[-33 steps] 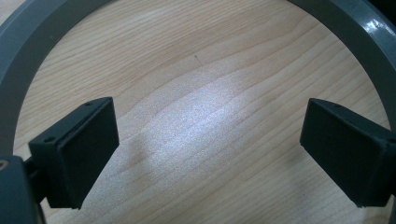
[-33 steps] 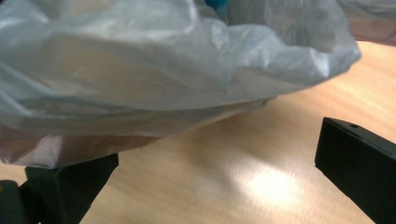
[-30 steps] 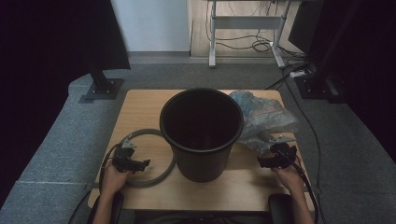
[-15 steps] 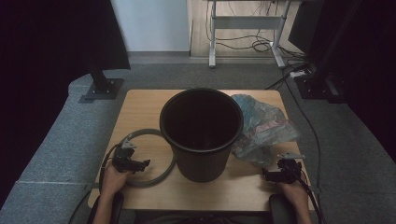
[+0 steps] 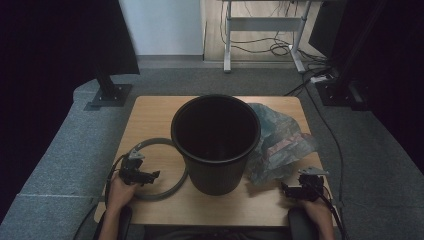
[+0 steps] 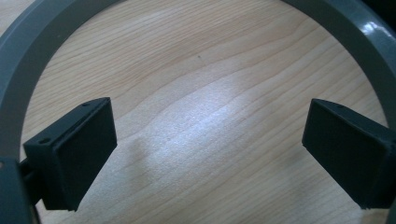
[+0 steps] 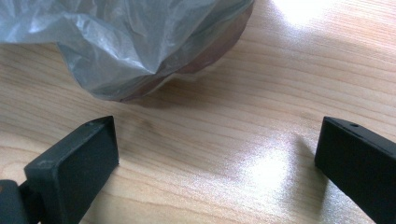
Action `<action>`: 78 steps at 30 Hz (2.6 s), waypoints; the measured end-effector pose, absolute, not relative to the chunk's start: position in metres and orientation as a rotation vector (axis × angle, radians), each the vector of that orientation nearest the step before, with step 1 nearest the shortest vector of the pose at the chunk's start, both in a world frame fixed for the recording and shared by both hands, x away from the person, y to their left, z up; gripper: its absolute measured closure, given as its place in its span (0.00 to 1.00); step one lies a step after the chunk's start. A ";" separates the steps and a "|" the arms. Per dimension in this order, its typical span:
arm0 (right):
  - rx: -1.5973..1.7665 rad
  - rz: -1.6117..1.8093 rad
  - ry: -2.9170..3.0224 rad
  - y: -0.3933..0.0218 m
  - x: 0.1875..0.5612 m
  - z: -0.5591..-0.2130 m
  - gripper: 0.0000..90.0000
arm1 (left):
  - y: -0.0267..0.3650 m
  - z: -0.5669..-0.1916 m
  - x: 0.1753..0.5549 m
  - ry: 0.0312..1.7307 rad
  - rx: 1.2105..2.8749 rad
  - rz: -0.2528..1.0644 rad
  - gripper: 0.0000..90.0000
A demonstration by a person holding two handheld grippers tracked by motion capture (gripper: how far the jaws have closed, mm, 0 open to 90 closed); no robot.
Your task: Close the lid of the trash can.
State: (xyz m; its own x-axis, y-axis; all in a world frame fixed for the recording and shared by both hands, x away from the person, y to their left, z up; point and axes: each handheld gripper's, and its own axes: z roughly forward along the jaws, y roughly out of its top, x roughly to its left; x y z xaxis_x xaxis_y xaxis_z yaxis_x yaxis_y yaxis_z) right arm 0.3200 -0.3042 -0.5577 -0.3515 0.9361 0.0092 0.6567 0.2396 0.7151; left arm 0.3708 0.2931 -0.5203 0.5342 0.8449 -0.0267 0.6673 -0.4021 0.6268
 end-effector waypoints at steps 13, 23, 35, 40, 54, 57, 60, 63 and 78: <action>1.458 0.890 2.096 -0.304 0.320 -0.558 0.00 | 0.328 -0.509 0.370 1.301 2.075 0.457 0.01; 1.458 0.890 2.096 -0.304 0.320 -0.558 0.00 | 0.356 -0.522 0.378 1.397 2.007 0.475 0.01; 1.460 0.891 2.095 -0.304 0.320 -0.558 0.00 | 0.354 -0.545 0.389 1.447 2.067 0.497 0.00; 1.459 0.892 2.095 -0.304 0.320 -0.558 0.00 | 0.357 -0.546 0.389 1.420 2.064 0.500 0.00; 1.457 0.891 2.097 -0.304 0.320 -0.558 0.00 | 0.373 -0.537 0.393 1.508 1.972 0.555 0.71; 1.455 0.892 2.098 -0.304 0.320 -0.558 0.00 | 0.371 -0.535 0.396 1.532 1.981 0.540 0.85; 1.455 0.892 2.098 -0.304 0.320 -0.558 0.00 | 0.371 -0.533 0.397 1.544 1.982 0.526 0.87; 1.455 0.891 2.099 -0.304 0.320 -0.558 0.00 | 0.375 -0.532 0.398 1.560 1.963 0.482 0.88; 1.455 0.891 2.098 -0.304 0.320 -0.558 0.00 | 0.388 -0.522 0.398 1.573 1.936 0.353 0.88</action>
